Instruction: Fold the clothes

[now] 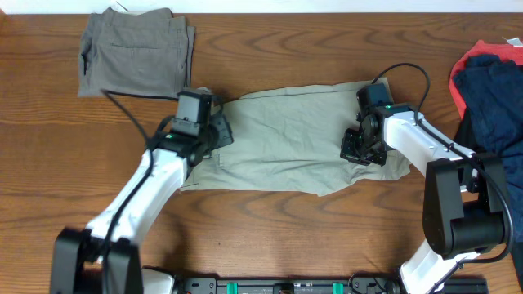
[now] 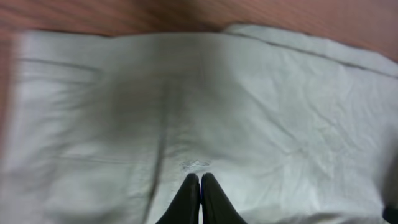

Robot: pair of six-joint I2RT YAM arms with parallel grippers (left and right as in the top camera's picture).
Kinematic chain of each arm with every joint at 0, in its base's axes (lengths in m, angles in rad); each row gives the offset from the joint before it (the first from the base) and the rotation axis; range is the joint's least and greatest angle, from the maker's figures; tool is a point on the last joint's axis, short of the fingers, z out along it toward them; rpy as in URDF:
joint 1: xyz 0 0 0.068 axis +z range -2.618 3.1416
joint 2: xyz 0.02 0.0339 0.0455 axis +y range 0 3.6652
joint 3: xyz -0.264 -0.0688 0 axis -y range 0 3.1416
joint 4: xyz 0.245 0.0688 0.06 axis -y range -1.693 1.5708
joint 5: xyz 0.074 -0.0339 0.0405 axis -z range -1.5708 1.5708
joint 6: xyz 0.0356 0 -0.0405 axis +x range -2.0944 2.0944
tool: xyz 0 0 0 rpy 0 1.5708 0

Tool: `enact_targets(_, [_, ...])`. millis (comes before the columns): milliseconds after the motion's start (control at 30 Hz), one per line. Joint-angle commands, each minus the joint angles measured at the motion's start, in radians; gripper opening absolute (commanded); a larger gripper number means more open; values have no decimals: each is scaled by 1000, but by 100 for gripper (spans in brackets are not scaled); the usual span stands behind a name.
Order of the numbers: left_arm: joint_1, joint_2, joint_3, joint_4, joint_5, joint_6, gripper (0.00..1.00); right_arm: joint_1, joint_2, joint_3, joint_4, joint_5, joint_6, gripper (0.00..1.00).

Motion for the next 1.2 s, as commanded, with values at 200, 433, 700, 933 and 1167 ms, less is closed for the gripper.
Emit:
enact_targets(200, [-24, 218, -1, 119, 74, 12, 7, 7, 18, 4, -6, 41, 14, 1])
enact_targets(433, [1, 271, -1, 29, -98, 12, 6, 7, 18, 4, -5, 41, 14, 1])
enact_targets(700, [46, 254, 0, -23, -180, 13, 6, 7, 18, 4, -5, 42, 14, 1])
enact_targets(933, [45, 106, 8, -43, -167, 42, 7, 6, 18, 4, -37, 147, 64, 1])
enact_targets(1167, [45, -109, 8, -114, -185, 77, 7, -4, 18, 4, -65, 177, 64, 1])
